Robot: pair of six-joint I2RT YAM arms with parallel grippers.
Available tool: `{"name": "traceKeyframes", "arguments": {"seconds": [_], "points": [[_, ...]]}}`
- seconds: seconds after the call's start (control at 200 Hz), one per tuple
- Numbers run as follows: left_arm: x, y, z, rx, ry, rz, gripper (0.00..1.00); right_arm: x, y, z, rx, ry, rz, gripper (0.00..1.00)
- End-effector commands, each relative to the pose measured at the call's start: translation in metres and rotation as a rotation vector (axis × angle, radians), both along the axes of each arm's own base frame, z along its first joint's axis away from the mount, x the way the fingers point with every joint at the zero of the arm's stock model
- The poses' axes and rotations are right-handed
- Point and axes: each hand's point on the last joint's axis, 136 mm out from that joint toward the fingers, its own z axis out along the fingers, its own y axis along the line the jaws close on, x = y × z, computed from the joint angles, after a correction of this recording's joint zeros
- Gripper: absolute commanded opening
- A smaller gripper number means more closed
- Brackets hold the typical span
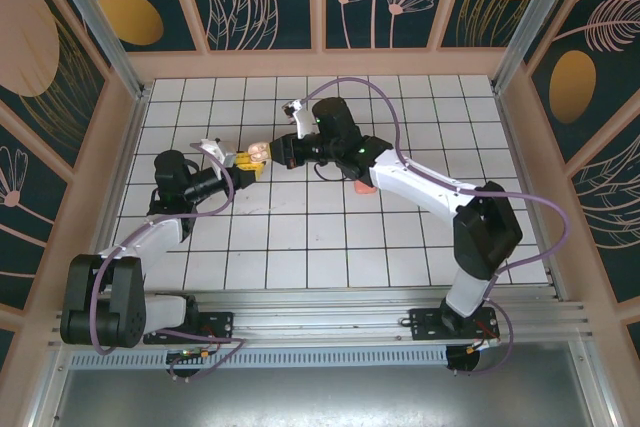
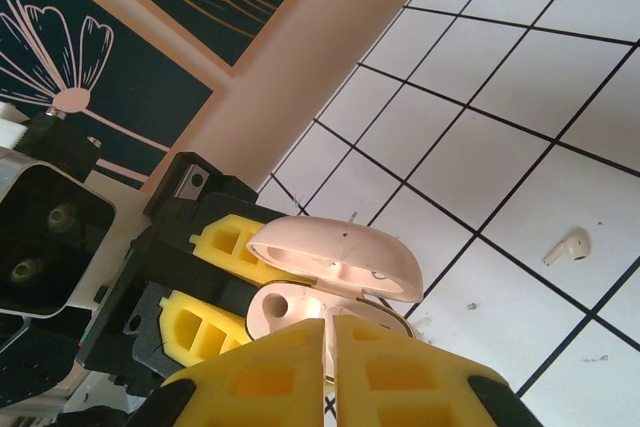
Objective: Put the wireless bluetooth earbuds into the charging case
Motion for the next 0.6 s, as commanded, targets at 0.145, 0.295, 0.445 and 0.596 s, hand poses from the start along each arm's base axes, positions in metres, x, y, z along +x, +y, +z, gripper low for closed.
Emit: {"name": "traceKeyframes", "arguments": {"seconds": [0.145,0.295,0.445,0.596], "points": [[-0.002,-0.003,0.022,-0.008,-0.073,-0.017,0.12,-0.003,0.01,-0.007,-0.023,0.015,0.033,0.09],[0.01,0.003,0.018,-0.014,-0.038,0.055,0.12,0.0,0.002,0.0,-0.031,-0.01,0.012,0.11],[0.029,0.013,0.005,-0.01,0.032,0.162,0.1,0.014,-0.012,0.021,0.007,-0.032,-0.049,0.25],[0.053,0.034,-0.007,-0.029,0.114,0.309,0.11,0.048,-0.027,0.007,-0.094,0.051,-0.259,0.26]]}}
